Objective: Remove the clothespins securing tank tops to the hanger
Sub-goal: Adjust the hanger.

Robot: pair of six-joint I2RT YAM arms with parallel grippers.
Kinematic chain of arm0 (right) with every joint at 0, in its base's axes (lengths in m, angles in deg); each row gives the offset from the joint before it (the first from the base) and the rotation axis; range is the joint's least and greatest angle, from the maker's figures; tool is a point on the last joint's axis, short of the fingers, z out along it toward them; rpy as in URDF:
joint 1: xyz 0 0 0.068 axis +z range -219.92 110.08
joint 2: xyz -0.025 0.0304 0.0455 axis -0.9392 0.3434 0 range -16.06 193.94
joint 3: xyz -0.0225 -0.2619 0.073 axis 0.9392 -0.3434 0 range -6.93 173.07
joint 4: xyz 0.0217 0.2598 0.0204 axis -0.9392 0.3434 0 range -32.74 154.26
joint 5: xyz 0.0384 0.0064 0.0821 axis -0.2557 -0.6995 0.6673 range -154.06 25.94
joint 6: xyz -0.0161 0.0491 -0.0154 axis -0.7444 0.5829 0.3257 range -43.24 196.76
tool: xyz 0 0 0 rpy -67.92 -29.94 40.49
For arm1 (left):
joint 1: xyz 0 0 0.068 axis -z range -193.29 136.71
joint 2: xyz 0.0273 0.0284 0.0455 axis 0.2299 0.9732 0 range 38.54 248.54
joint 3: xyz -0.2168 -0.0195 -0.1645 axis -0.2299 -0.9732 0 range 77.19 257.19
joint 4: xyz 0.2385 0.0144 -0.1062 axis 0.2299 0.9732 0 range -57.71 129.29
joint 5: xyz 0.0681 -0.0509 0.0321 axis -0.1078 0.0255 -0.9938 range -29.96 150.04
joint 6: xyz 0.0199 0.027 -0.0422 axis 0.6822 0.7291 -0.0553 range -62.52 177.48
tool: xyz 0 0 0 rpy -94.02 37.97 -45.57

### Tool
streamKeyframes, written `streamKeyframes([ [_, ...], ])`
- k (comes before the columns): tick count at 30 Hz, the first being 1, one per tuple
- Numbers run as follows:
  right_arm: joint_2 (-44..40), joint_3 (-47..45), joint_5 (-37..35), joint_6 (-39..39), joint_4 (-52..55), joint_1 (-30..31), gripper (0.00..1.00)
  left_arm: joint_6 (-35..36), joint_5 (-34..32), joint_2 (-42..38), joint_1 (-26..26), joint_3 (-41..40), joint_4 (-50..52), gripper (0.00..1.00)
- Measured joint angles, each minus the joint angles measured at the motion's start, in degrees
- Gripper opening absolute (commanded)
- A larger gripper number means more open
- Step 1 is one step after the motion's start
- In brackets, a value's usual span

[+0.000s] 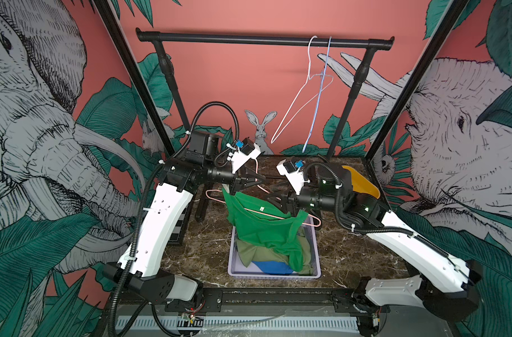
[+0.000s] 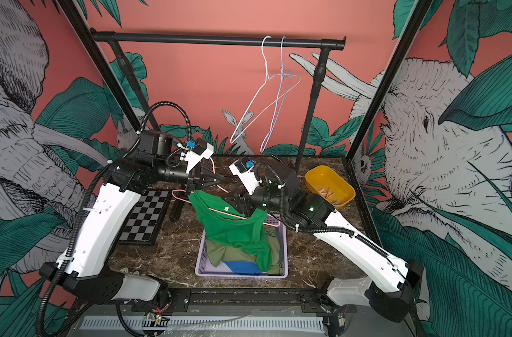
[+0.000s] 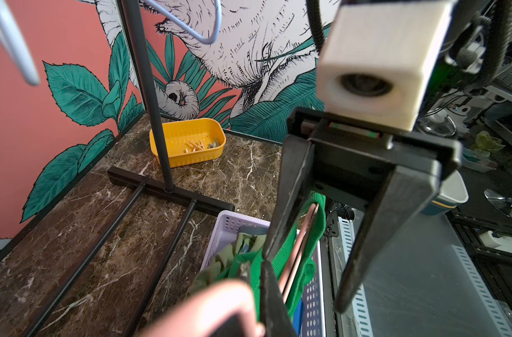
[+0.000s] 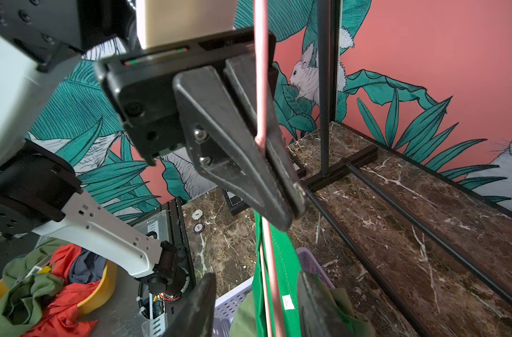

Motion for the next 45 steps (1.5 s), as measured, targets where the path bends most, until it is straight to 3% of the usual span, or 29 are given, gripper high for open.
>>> streamKeyframes([
  [5,2.62,2.08,-0.04,-1.29,0.07,0.04,0.39,-0.68,1.38,0.0,0.0,-0.07,-0.26,0.07],
  [11,3.56,2.69,0.0,-2.34,-0.02,0.04,0.2,-1.22,2.38,0.0,0.0,-0.13,-0.57,0.07],
  [15,3.67,2.67,0.33,-3.06,-0.37,-0.13,0.01,-1.6,2.82,0.0,0.0,-0.22,-1.09,0.08],
  [20,3.69,2.01,1.51,-2.95,-1.4,-0.76,0.0,-1.88,3.23,0.0,-0.02,-0.61,-1.79,0.16],
  [25,3.65,-0.26,2.8,-1.97,-3.32,-2.54,0.0,-1.38,4.04,-0.02,0.0,-0.61,-1.97,0.52],
  [29,2.89,-3.1,4.31,-0.83,-4.9,-4.66,0.0,1.53,3.54,0.0,0.0,0.74,0.22,0.66],
  [39,-2.05,-6.6,9.7,1.03,-5.49,-10.21,0.0,15.69,-1.46,-0.92,-0.02,15.37,12.87,0.76],
  [45,-4.2,-7.43,14.27,1.27,-5.38,-11.96,0.0,24.57,-6.82,-2.73,-0.44,17.86,19.82,0.77],
])
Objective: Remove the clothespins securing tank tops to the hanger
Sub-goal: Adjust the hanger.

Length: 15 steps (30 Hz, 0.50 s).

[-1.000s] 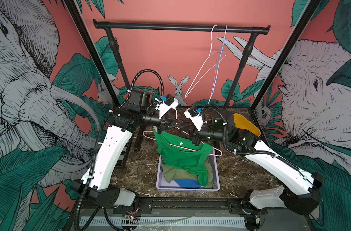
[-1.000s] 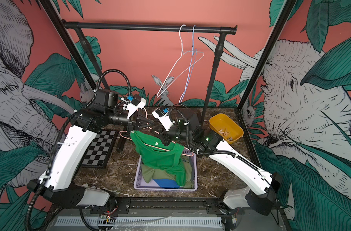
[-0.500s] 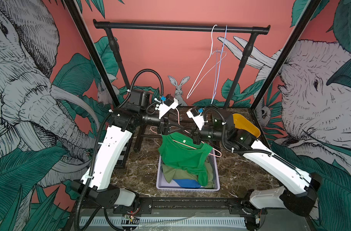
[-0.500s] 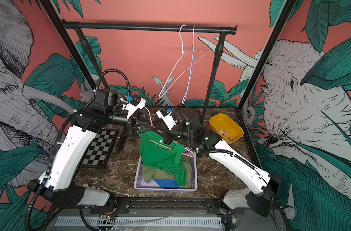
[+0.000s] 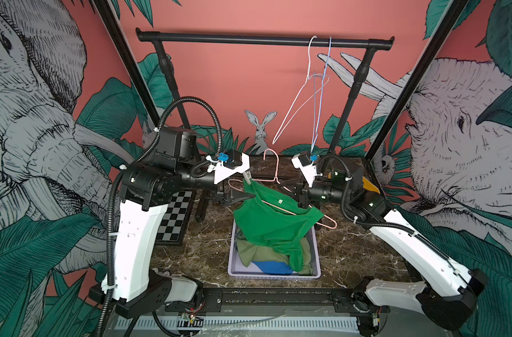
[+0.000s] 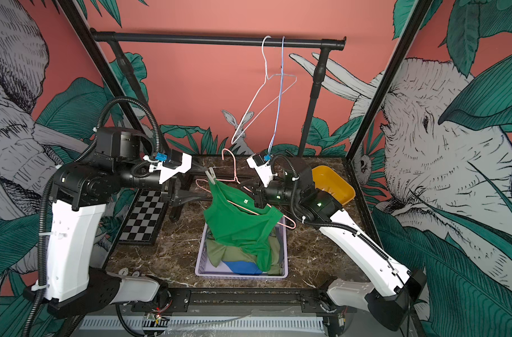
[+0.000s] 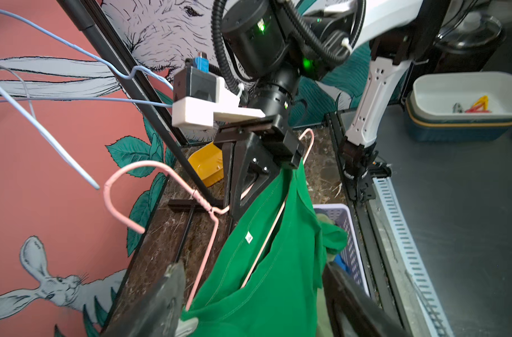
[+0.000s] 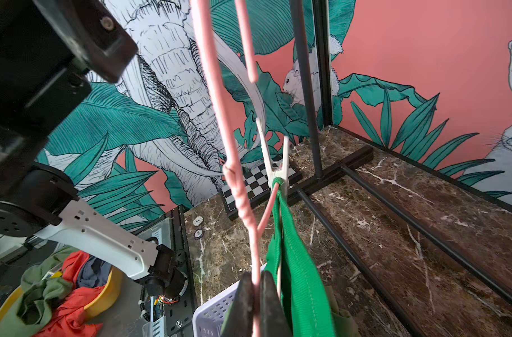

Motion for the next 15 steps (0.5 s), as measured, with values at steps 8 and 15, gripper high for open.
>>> streamKeyframes([
  [8,-3.65,-0.11,6.08,-2.23,4.35,-0.74,0.0,3.08,-0.44,-1.88,-5.99,-5.81,0.04,0.76],
  [15,-6.8,-0.11,9.81,-3.1,5.53,-1.31,0.0,2.78,3.23,-1.79,-6.84,-11.08,-1.92,0.77],
])
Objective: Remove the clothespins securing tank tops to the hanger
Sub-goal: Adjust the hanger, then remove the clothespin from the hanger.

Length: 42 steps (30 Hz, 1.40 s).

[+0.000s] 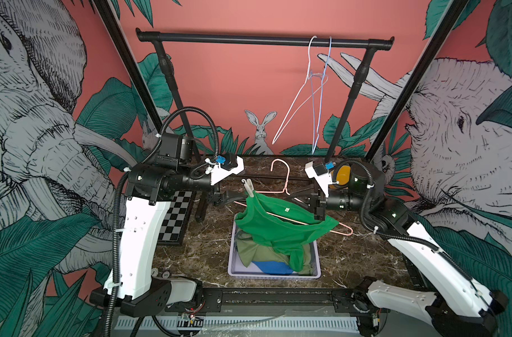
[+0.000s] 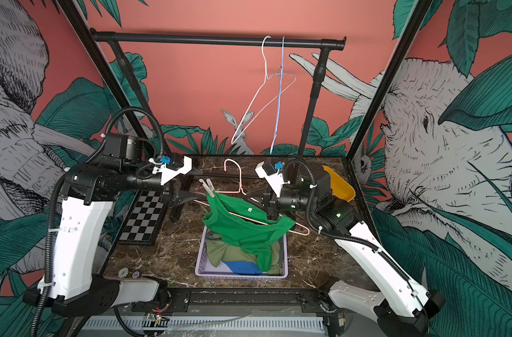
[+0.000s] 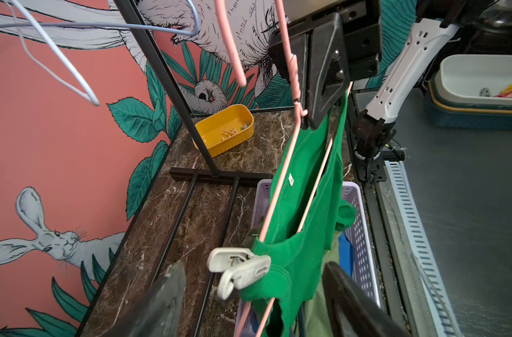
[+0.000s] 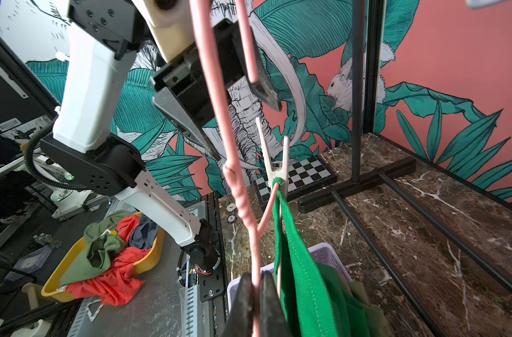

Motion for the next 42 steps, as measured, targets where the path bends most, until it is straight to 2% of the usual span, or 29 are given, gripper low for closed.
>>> streamKeyframes([
  [9,1.05,0.39,2.36,-0.37,0.63,-0.04,0.0,-0.02,2.89,-0.02,0.0,-3.5,-0.66,0.75],
  [15,1.11,1.07,3.21,-0.5,1.09,-0.04,0.0,-0.07,4.15,-0.13,0.0,-5.81,-1.51,0.65],
  [25,1.36,2.58,4.46,-0.98,1.36,-0.04,0.0,-0.59,6.01,-0.11,0.0,-7.02,-2.21,0.44],
  [32,2.08,2.58,4.46,-1.14,1.53,-0.04,0.0,-1.01,7.15,-0.11,0.0,-7.32,-2.21,0.14],
  [33,2.12,2.6,4.44,-1.22,1.75,-0.04,0.0,-0.94,7.3,-0.11,0.0,-7.32,-2.29,0.05],
  [34,2.14,2.6,4.44,-1.27,1.9,-0.04,0.0,-1.03,7.39,-0.11,0.0,-7.34,-2.29,0.0],
  [42,2.51,2.69,4.35,-1.7,2.62,-0.2,0.0,-1.66,7.37,-0.11,0.0,-7.23,-2.23,0.0],
])
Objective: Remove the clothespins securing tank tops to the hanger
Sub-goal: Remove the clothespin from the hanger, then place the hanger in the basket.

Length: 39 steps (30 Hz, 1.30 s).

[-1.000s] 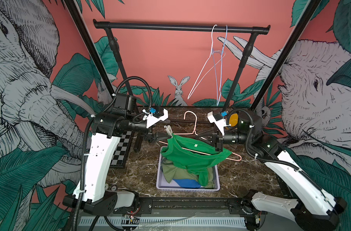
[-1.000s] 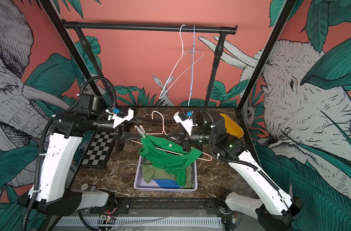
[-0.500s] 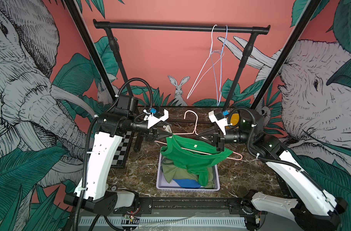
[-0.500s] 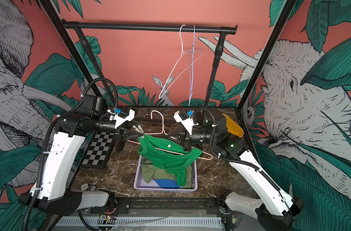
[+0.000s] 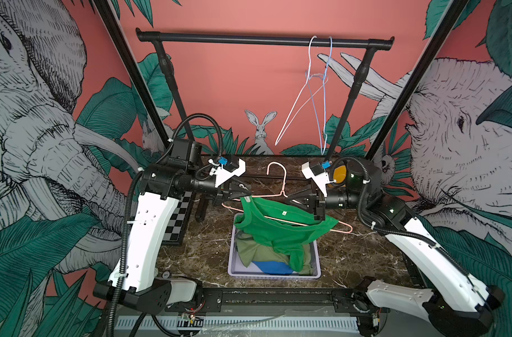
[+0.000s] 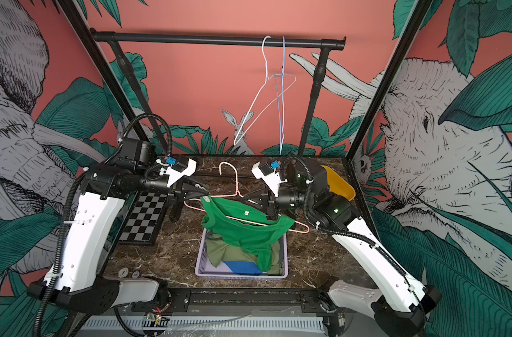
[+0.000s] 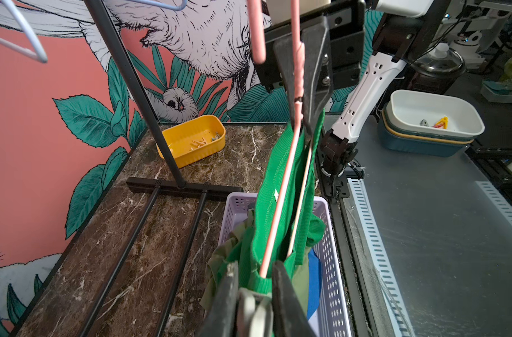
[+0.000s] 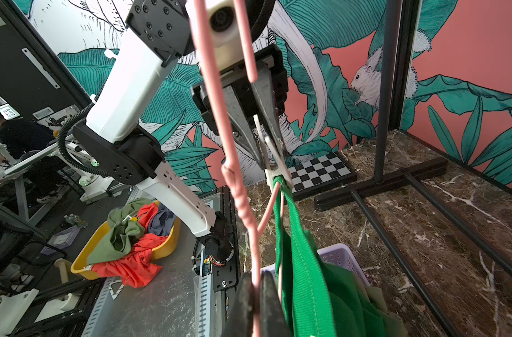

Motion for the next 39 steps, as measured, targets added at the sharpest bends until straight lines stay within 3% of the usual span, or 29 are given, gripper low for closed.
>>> streamKeyframes([
  [8,1.92,-0.61,0.0,0.31,-0.63,-1.9,0.0,-0.85,-1.62,0.09,0.0,8.35,1.86,0.0],
  [16,4.57,-8.09,3.37,4.94,-6.47,-2.38,0.0,-3.3,-1.51,-0.66,0.0,14.73,3.21,0.0],
  [26,8.41,-19.91,4.28,11.45,-14.43,-2.36,0.0,-8.17,0.79,-1.05,0.0,12.44,0.61,0.0],
  [36,19.71,-24.59,0.81,16.2,-20.63,-1.57,0.0,-16.85,4.13,-0.94,0.0,3.37,-8.44,0.0],
  [39,20.17,-24.92,-1.03,16.13,-19.43,-1.09,0.21,-19.67,4.79,-0.68,0.0,0.87,-11.41,0.0],
])
